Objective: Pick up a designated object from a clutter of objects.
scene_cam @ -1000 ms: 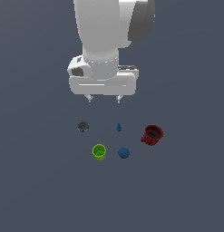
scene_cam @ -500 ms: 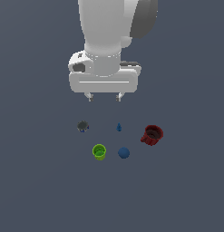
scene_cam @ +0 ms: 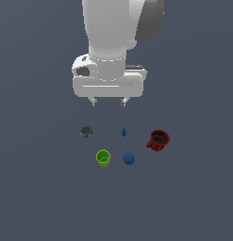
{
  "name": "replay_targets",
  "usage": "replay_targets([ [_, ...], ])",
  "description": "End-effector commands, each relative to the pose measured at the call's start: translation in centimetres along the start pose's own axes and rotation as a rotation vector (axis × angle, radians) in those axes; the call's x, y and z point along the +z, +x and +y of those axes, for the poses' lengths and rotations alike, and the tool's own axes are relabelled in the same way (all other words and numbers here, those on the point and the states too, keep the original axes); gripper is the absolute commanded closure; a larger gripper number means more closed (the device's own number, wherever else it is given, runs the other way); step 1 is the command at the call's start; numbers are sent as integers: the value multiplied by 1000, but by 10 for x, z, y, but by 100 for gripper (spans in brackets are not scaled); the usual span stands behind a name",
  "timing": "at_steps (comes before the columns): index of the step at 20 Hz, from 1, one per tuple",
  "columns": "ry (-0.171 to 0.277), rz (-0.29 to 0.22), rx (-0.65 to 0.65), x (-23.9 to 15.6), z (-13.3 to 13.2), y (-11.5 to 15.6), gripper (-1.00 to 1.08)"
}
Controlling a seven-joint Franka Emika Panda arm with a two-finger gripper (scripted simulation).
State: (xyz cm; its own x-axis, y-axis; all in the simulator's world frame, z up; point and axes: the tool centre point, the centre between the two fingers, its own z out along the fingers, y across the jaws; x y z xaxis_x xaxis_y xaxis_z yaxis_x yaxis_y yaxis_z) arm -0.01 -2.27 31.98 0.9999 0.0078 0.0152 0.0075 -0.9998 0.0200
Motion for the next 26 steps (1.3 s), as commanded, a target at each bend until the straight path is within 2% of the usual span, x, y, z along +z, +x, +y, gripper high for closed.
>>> replay_targets([
  [1, 0, -1, 14, 5, -2, 0, -92],
  [11, 4, -3, 136, 49, -16, -4, -92],
  [26, 11, -12, 456, 155, -51, -36, -92],
])
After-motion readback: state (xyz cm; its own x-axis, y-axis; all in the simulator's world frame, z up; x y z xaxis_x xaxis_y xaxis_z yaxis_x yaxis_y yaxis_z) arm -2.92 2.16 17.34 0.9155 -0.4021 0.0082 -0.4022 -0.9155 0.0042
